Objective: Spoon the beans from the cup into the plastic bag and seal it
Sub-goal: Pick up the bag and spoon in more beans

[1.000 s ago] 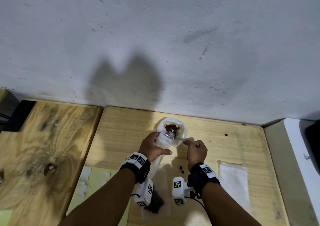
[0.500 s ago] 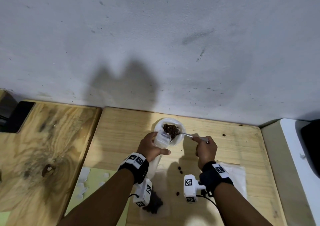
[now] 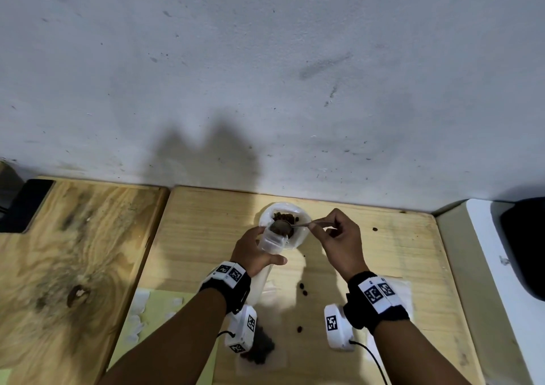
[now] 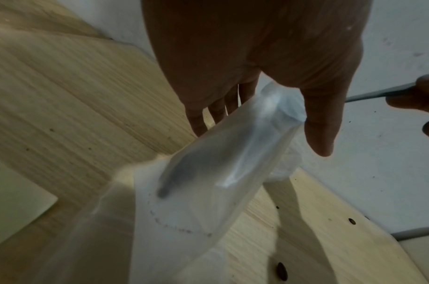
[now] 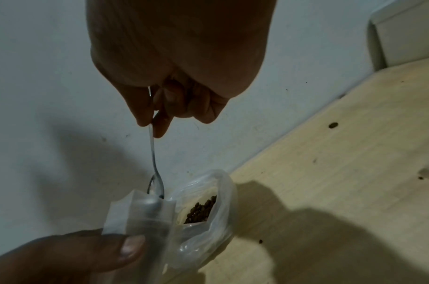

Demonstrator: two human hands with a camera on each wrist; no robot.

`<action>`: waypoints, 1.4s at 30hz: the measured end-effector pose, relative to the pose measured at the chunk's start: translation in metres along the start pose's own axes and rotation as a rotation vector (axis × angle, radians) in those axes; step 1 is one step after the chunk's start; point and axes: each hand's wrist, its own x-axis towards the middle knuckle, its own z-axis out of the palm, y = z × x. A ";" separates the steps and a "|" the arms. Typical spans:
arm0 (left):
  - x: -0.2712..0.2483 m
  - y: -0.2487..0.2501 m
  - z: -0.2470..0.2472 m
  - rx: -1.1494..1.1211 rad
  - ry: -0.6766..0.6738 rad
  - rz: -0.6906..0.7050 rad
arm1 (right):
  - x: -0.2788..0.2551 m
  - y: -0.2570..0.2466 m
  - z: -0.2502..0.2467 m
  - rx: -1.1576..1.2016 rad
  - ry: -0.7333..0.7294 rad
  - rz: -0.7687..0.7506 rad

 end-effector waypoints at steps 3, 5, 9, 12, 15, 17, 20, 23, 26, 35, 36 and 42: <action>0.000 0.001 -0.002 -0.004 -0.007 -0.007 | 0.001 -0.005 0.003 0.056 0.040 0.001; -0.002 0.001 -0.003 0.002 -0.010 0.000 | 0.004 -0.002 0.002 0.154 0.147 0.047; -0.006 -0.001 -0.005 -0.017 -0.005 0.009 | 0.005 0.010 0.001 0.191 0.355 0.194; -0.010 -0.004 -0.005 -0.074 0.017 0.020 | 0.004 0.019 0.007 0.146 0.376 0.322; -0.016 -0.007 -0.006 -0.127 0.063 0.041 | 0.004 0.026 0.014 0.102 0.300 0.399; -0.020 -0.009 -0.006 -0.139 0.091 0.058 | 0.003 0.031 0.015 0.108 0.214 0.461; -0.027 -0.010 -0.008 -0.143 0.100 0.064 | 0.001 0.042 0.010 0.011 0.126 0.517; -0.029 -0.011 -0.009 -0.138 0.091 0.066 | -0.007 0.039 -0.001 -0.205 0.114 0.494; -0.035 -0.005 -0.012 -0.132 0.063 0.084 | -0.020 0.023 -0.009 -0.225 0.170 0.355; -0.052 0.027 -0.013 -0.072 -0.122 0.304 | -0.035 -0.051 -0.004 0.042 -0.507 0.269; -0.053 0.030 -0.013 -0.085 -0.152 0.331 | -0.034 -0.051 -0.005 0.052 -0.472 0.247; -0.049 0.033 -0.014 -0.279 0.045 0.249 | -0.035 -0.036 -0.013 0.043 -0.311 0.123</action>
